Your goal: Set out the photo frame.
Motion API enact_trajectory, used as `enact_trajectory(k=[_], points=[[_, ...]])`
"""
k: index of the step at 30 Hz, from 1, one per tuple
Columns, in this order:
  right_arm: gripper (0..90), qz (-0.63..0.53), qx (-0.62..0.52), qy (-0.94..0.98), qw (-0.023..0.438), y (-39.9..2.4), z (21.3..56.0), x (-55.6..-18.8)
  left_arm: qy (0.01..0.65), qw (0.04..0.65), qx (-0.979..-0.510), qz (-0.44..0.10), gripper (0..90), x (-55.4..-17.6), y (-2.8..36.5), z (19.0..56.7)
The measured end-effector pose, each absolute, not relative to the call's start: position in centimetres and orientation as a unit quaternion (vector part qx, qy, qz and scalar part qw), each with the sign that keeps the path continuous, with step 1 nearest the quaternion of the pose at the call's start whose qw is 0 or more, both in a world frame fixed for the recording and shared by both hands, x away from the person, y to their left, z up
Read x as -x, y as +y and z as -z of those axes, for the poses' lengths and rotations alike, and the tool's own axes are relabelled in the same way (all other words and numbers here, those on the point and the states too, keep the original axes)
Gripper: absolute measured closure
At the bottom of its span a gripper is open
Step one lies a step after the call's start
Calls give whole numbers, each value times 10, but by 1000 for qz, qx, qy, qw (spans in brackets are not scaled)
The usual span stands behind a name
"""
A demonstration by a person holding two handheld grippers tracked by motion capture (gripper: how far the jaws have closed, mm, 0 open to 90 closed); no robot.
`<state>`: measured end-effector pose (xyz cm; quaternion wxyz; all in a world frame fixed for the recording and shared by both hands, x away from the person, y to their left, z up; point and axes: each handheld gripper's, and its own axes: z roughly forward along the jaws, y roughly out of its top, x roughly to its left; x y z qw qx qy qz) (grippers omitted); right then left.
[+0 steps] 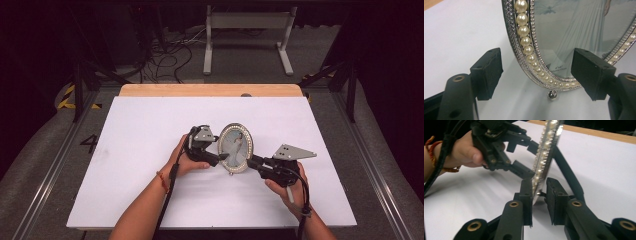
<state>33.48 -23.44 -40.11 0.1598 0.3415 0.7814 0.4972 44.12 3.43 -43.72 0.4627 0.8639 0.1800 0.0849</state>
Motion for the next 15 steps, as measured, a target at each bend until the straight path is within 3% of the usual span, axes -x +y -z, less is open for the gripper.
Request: enact_trajectory(k=[15], points=[[776, -483, -353, 778, 191, -231, 407, -331, 150, 454, -875, -78, 414, -436, 37, 431]])
